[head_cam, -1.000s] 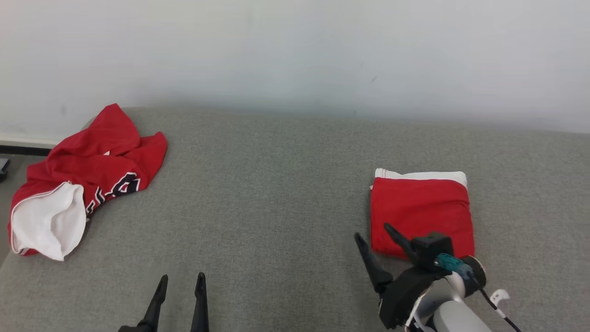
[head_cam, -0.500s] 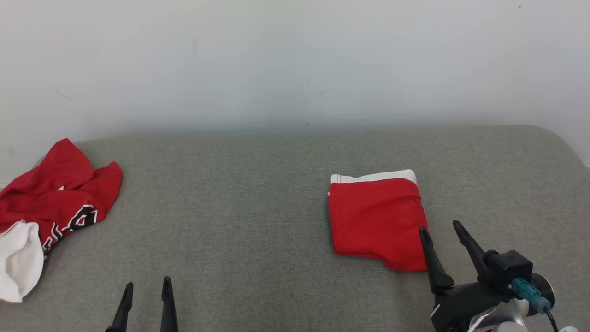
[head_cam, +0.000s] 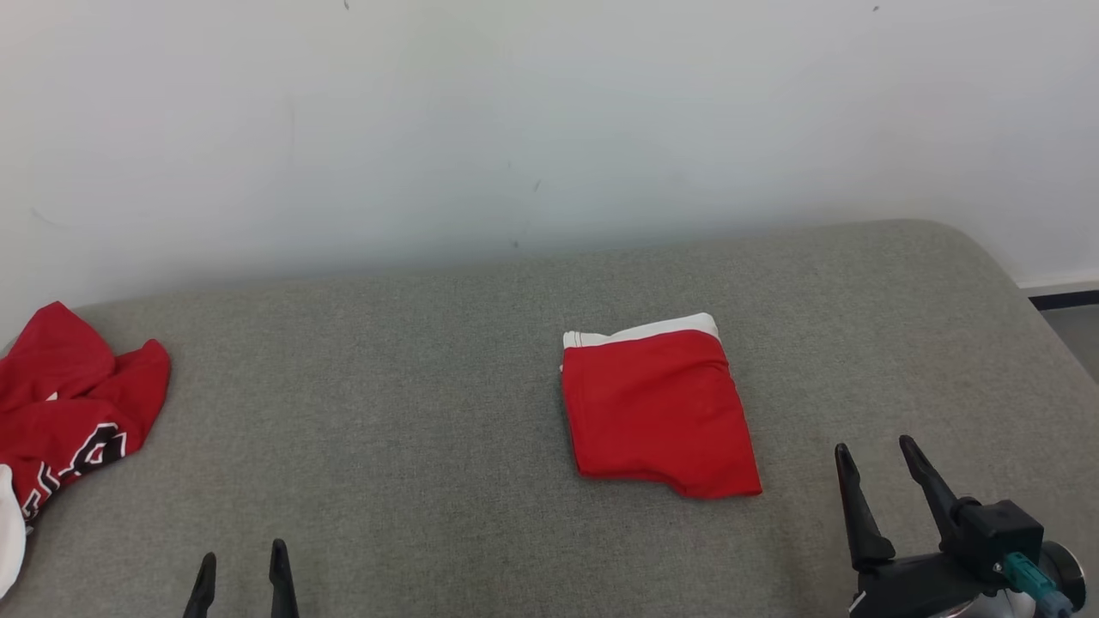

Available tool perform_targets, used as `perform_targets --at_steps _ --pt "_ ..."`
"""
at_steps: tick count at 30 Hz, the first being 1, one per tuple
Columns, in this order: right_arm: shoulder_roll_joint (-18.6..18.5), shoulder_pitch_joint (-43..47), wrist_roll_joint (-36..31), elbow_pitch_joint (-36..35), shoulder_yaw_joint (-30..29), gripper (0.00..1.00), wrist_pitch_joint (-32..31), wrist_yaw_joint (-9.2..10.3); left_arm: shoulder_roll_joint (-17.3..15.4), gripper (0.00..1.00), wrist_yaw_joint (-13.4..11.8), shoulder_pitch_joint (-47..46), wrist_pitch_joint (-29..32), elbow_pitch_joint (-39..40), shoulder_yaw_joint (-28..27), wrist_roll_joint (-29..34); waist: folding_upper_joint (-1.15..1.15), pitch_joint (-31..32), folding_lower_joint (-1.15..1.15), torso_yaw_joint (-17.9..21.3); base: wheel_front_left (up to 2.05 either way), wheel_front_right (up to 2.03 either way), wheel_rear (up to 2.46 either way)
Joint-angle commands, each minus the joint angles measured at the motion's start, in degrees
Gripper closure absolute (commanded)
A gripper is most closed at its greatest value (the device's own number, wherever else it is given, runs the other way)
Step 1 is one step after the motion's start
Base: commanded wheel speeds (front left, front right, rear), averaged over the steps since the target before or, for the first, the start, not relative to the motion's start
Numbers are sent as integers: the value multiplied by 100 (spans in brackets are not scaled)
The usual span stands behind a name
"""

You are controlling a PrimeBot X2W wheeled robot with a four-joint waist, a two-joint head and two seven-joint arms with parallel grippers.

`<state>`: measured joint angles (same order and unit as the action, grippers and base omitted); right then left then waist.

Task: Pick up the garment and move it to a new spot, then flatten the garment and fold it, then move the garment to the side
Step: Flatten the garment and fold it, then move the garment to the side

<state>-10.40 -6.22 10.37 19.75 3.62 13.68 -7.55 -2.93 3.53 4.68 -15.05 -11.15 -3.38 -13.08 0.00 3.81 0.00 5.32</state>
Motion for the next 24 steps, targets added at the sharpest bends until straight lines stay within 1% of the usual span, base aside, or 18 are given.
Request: perform_targets --at_steps 1,13,24 --pt "-36 86 25 19 26 0 41 14 7 0 22 9 -19 -26 -29 58 0 4 0 7 0 0 0" --pt "-100 84 233 236 223 0 152 14 8 0 143 79 -19 -218 -238 193 0 -35 0 -86 0 0 0" --pt "30 144 267 18 105 0 155 14 8 0 121 35 -19 -167 -218 201 0 -84 0 -99 0 0 0"
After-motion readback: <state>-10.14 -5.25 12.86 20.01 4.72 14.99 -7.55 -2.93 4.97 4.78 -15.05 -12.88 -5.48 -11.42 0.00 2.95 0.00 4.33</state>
